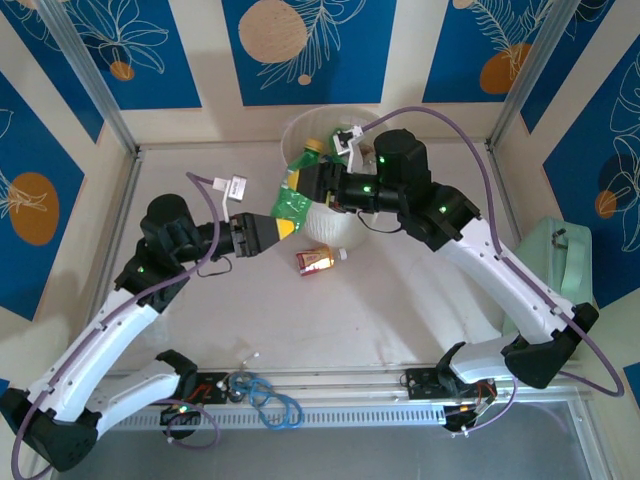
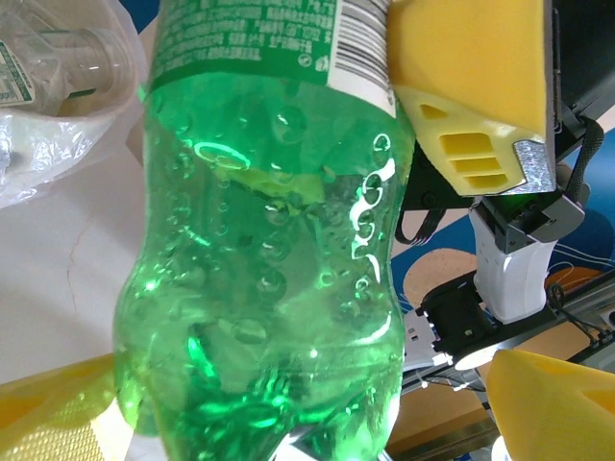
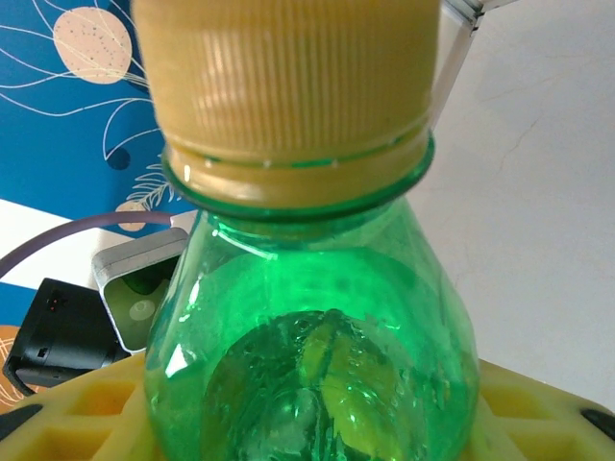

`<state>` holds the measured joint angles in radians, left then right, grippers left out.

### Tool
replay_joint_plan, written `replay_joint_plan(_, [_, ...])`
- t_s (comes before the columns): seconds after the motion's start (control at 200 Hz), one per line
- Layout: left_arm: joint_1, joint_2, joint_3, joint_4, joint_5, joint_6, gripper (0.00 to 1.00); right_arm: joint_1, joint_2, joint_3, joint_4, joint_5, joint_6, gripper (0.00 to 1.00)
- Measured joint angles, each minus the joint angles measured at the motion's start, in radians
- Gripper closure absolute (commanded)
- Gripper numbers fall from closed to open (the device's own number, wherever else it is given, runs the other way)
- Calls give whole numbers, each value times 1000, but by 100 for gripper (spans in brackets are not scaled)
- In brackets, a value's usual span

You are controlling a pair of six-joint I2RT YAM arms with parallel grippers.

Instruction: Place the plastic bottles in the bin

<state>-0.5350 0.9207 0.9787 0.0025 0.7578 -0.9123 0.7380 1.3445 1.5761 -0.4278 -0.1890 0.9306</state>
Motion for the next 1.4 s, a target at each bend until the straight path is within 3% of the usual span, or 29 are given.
replay_joint_plan(0.275, [0, 23, -13, 34, -11, -14, 37, 0, 0, -15, 28, -15, 30, 55])
replay_joint_plan(0.385, [0, 23, -13, 32, -28, 1, 42, -3, 0, -17, 37, -18, 32, 55])
replay_joint_plan(0.46, [0, 22, -13, 27, -35, 5, 44, -5, 0, -20, 39, -18, 32, 44])
replay_joint_plan(0.525, [0, 21, -9, 15, -40, 17, 44, -5, 0, -20, 33, -13, 32, 31])
replay_joint_plan(0.63, [0, 24, 31, -76, -86, 68, 44, -7, -11, -3, -33, 46, 5, 26])
replay_joint_plan(0.76, [0, 71, 179, -264, -181, 169, 43, -24, -66, 59, -211, 205, -31, 25])
replay_joint_plan(0.935, [0, 230, 479, -471, -343, 320, 42, -122, -248, 35, -368, 346, -40, 28])
replay_joint_plan(1.115, [1, 452, 701, -596, -431, 403, 44, -165, -388, -58, -449, 370, -35, 30])
replay_joint_plan(1.401, [1, 712, 899, -759, -503, 495, 41, -212, -408, -93, -526, 370, -33, 30])
